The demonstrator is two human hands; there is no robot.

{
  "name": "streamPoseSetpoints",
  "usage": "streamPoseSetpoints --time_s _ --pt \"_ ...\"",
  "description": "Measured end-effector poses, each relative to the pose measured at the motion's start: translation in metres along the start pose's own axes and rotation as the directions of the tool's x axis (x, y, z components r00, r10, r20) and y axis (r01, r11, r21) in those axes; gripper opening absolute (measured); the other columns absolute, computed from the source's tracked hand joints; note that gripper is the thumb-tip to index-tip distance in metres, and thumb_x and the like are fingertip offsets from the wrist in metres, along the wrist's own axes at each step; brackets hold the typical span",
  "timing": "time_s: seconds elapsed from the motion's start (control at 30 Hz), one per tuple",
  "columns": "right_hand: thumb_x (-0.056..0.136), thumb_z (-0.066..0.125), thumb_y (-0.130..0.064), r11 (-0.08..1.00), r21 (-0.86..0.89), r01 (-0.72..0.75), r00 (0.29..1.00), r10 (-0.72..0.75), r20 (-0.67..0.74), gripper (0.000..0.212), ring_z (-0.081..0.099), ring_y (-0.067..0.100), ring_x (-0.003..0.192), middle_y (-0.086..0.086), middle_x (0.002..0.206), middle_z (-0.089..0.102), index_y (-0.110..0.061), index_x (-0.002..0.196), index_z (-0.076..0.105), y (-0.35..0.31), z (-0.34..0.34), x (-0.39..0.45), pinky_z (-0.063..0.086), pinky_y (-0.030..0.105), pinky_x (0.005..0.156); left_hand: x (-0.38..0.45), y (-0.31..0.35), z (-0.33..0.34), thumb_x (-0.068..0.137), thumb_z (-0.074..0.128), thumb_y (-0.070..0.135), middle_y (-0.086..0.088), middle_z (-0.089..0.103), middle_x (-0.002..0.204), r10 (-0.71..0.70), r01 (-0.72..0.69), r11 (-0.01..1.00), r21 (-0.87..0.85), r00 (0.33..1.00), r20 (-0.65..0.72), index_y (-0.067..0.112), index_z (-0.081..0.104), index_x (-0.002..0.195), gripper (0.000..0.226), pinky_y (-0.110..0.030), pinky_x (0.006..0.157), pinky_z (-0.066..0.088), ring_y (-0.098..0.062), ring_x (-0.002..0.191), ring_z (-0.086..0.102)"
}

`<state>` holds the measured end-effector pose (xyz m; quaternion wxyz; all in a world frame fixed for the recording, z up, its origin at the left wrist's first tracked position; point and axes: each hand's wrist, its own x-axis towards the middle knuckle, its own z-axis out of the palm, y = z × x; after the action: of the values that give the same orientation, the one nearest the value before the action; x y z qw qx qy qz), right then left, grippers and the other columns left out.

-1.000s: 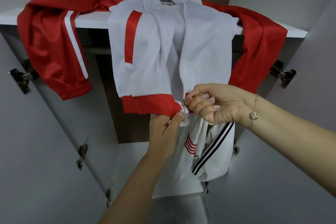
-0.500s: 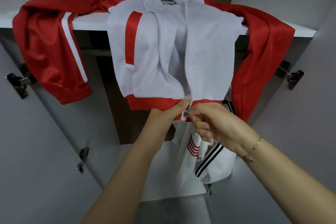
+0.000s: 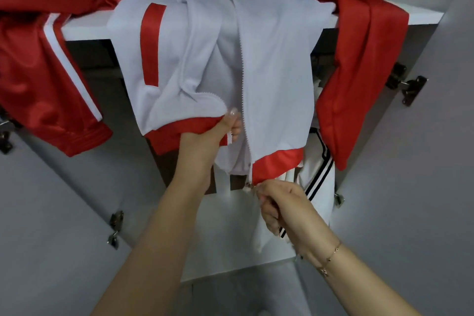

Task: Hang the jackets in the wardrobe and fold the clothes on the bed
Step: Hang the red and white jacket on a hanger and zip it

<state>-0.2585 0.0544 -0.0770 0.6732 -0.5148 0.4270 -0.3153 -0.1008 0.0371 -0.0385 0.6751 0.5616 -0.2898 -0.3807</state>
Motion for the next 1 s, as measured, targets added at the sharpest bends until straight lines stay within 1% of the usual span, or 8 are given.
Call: streamPoseSetpoints --time_s 0.1,0.2,0.3,0.37,0.57,0.7,0.8,1.0 --pt "0.094 0.046 -0.009 0.994 0.001 0.109 0.994 -0.109 0.002 0.039 0.040 0.019 0.040 0.007 0.046 0.040 -0.012 0.055 0.050 -0.008 -0.007 0.004 0.037 0.028 0.044 -0.011 -0.013 -0.009 0.051 0.074 0.066 0.004 0.075 0.095 -0.154 0.115 0.965 0.234 0.975 0.158 0.022 0.074 0.091 0.060 -0.033 0.091 0.053 -0.017 0.099 0.068" --pt "0.094 0.045 -0.005 0.985 -0.048 0.168 0.986 -0.168 0.000 0.041 0.053 0.019 0.049 0.009 0.052 0.053 -0.010 0.055 0.055 -0.010 -0.010 0.007 0.046 0.025 0.048 -0.024 -0.025 -0.009 0.059 0.075 0.062 0.010 0.076 0.097 -0.102 0.028 0.977 0.211 0.932 0.349 0.027 0.074 0.096 0.051 -0.022 0.083 0.056 -0.010 0.098 0.071" --pt "0.094 0.044 0.000 0.981 -0.057 0.184 0.983 -0.183 0.028 0.033 0.060 0.015 0.057 0.008 0.064 0.065 0.009 0.068 0.062 -0.007 -0.009 0.008 0.050 0.024 0.051 -0.021 -0.027 -0.003 0.060 0.083 0.052 0.024 0.073 0.092 -0.036 -0.059 0.954 0.294 0.950 0.311 0.033 0.074 0.090 0.037 -0.005 0.079 0.050 0.009 0.090 0.066" --pt "0.094 0.044 0.002 0.977 -0.077 0.198 0.980 -0.194 0.047 0.029 0.063 0.012 0.061 0.008 0.070 0.069 0.014 0.076 0.064 -0.004 -0.008 0.009 0.052 0.023 0.054 -0.017 -0.028 0.003 0.069 0.087 0.031 0.013 0.075 0.091 -0.027 -0.054 0.950 0.308 0.967 0.252 0.019 0.074 0.095 0.032 -0.009 0.077 0.052 0.003 0.087 0.069" --pt "0.095 0.043 0.004 0.975 -0.082 0.206 0.978 -0.207 -0.003 0.037 0.061 0.012 0.059 0.004 0.066 0.065 -0.003 0.065 0.062 0.006 -0.005 0.004 0.050 0.025 0.050 -0.011 -0.025 0.016 0.076 0.080 0.005 0.006 0.074 0.067 -0.116 0.110 0.993 0.048 0.981 0.153 0.010 0.069 0.079 0.013 -0.016 0.052 0.053 -0.007 0.065 0.072" --pt "0.095 0.045 0.001 0.988 -0.051 0.144 0.989 -0.144 -0.014 0.034 0.065 0.015 0.061 0.007 0.073 0.070 -0.001 0.065 0.062 0.001 -0.008 0.004 0.057 0.031 0.056 -0.017 -0.026 0.017 0.079 0.076 0.001 0.000 0.074 0.088 -0.088 0.096 0.995 -0.029 0.974 0.207 0.011 0.068 0.095 0.021 -0.031 0.071 0.061 -0.017 0.083 0.072" --pt "0.093 0.055 -0.009 0.998 -0.020 0.063 0.997 -0.064 -0.033 0.017 0.070 0.020 0.073 0.009 0.086 0.072 0.000 0.086 0.067 -0.003 -0.015 0.004 0.060 0.043 0.072 -0.021 -0.028 0.013 0.078 0.076 0.002 -0.009 0.070 0.106 -0.073 0.087 0.995 -0.046 0.964 0.257 0.002 0.063 0.119 0.043 -0.036 0.083 0.060 -0.023 0.094 0.071" --pt "0.084 0.070 -0.019 0.984 0.105 0.144 0.989 -0.141 -0.039 0.023 0.069 0.019 0.067 0.012 0.073 0.071 0.003 0.090 0.069 -0.002 -0.013 0.003 0.057 0.026 0.063 -0.025 -0.023 0.009 0.078 0.077 0.017 -0.002 0.075 0.096 -0.055 0.066 0.997 -0.027 0.958 0.282 0.010 0.066 0.107 0.032 -0.031 0.079 0.058 -0.020 0.092 0.072"
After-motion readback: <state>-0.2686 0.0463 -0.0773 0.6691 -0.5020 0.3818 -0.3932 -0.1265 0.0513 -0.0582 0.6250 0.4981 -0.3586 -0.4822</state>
